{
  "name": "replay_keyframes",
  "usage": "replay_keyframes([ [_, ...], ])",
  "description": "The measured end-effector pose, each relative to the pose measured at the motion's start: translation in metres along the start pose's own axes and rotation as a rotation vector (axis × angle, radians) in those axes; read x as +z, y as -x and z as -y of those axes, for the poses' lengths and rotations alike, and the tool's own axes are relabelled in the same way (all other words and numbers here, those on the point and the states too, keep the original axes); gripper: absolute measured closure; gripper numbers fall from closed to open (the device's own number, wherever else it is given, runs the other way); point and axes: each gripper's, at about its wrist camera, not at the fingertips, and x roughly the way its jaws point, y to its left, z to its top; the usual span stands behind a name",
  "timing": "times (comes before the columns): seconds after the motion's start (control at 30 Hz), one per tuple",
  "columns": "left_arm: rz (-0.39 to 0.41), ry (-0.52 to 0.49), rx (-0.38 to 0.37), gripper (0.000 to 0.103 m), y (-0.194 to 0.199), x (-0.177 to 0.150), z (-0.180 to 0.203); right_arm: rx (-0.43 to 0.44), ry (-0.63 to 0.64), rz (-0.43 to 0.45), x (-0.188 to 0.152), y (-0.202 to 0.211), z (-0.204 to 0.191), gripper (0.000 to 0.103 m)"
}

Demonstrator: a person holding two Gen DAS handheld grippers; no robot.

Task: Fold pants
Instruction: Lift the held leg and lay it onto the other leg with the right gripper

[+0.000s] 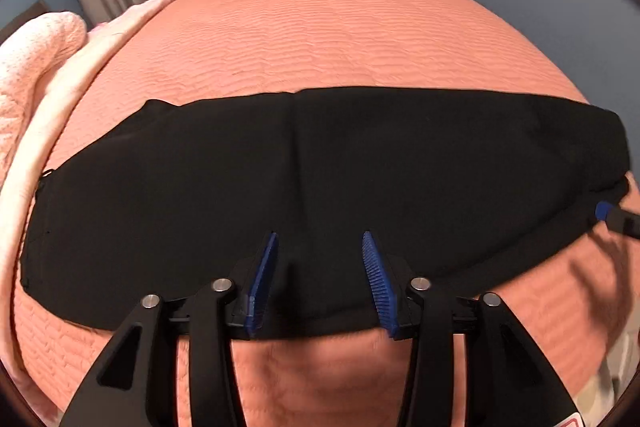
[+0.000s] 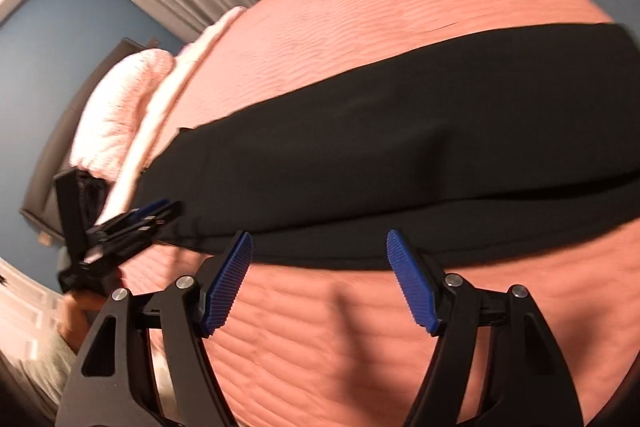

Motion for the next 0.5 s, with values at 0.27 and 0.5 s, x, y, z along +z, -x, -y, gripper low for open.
replay_keyframes([
  [0.27,-0.062,0.004,0.1,0.047,-0.031,0.002,-0.01,0.112,-0.083,-0.049,-0.004,-0.041,-0.008,0.034],
  [0.5,-0.066,0.043,0.071,0.037,-0.036,-0.002,-0.027,0.107,-0.161,-0.022,0.02,-0.076,-0.009,0.091],
])
